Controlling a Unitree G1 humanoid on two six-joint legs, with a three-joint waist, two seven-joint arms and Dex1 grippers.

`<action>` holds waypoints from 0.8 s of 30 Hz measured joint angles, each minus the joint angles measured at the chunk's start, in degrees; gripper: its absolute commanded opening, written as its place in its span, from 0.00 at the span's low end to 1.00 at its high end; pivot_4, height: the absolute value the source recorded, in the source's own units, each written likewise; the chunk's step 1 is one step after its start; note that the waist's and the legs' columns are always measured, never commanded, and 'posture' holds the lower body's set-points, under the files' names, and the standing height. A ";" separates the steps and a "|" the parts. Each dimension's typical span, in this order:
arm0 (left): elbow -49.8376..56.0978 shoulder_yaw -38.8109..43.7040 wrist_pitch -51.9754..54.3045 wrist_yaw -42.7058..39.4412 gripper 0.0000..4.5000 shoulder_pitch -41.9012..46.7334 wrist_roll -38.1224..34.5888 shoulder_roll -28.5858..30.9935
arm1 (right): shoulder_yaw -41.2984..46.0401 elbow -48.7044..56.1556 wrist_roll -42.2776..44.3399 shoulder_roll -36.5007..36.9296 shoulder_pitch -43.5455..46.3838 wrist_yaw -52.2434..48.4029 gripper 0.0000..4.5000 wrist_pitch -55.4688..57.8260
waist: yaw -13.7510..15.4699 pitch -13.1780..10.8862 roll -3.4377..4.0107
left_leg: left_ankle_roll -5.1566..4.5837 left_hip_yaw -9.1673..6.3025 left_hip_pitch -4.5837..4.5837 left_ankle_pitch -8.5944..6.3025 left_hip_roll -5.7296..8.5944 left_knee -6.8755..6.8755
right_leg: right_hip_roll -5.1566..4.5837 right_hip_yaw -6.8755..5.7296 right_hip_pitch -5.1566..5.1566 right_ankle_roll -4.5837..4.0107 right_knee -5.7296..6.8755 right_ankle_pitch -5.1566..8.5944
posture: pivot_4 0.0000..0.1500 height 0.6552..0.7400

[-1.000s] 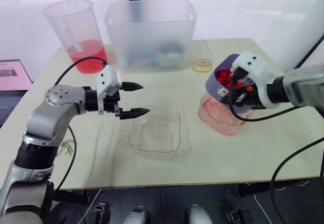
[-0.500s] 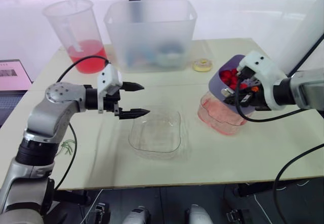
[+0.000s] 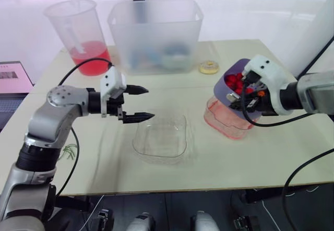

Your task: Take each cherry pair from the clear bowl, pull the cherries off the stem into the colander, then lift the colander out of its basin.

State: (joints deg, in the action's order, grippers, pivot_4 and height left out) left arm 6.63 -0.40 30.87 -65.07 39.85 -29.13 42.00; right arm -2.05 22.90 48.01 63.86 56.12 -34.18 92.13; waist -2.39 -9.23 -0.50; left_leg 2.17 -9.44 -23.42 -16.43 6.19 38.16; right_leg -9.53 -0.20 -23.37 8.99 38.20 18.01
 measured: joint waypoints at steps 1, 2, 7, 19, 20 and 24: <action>0.42 0.85 0.68 0.54 1.00 -0.41 -0.85 -0.10 | 0.04 -0.93 -0.03 -0.32 0.14 0.06 0.05 0.00 | -0.04 0.00 0.00 | 0.00 0.01 0.00 0.00 0.00 0.00 | 0.00 0.00 0.00 0.00 0.00 0.00 | 1.00 1.00; 0.68 1.50 1.22 0.91 1.00 -0.82 -1.42 -0.18 | 0.04 -1.51 -0.06 -0.46 0.18 0.14 0.05 0.00 | -0.04 0.00 0.00 | 0.00 0.01 0.00 0.00 0.00 0.00 | 0.00 0.00 0.00 0.00 0.00 0.00 | 1.00 1.00; 2.24 2.01 2.65 1.99 1.00 -2.47 -2.69 0.27 | -2.21 -2.16 -0.81 -0.23 0.22 -0.70 0.05 -0.07 | -0.03 0.00 0.00 | 0.00 0.01 0.00 0.00 0.00 0.00 | 0.00 0.01 -0.01 0.00 0.00 0.00 | 1.00 1.00; 7.40 10.20 6.62 6.89 1.00 -11.24 -7.64 2.01 | -12.90 -6.99 -7.30 1.37 3.85 -8.82 0.05 -8.01 | -0.12 0.00 0.00 | 0.00 0.00 0.00 0.00 -0.02 -0.02 | 0.00 0.01 -0.04 0.00 -0.01 0.00 | 1.00 1.00; 7.97 11.03 6.86 7.48 1.00 -12.18 -7.88 2.13 | -14.26 -7.91 -8.58 1.38 4.68 -9.81 0.05 -9.59 | -0.12 0.00 0.00 | 0.00 0.01 0.00 0.00 -0.02 -0.03 | 0.00 0.01 -0.05 0.00 -0.02 0.00 | 1.00 1.00; 11.75 15.31 7.60 10.30 1.00 -18.86 -8.99 2.85 | -23.49 -14.93 -17.93 -0.24 11.46 -16.93 0.05 -20.82 | -0.26 0.00 0.01 | 0.00 0.04 0.01 0.00 -0.04 -0.06 | 0.01 0.04 -0.09 0.00 -0.03 0.00 | 1.00 1.00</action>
State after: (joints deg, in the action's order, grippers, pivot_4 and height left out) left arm 18.38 14.91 38.47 -54.78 20.98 -38.12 44.85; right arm -25.54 7.97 30.08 63.63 67.59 -51.11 71.31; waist -2.64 -9.23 -0.49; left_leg 2.18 -9.40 -23.41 -16.43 6.15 38.10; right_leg -9.53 -0.15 -23.46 8.99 38.17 18.01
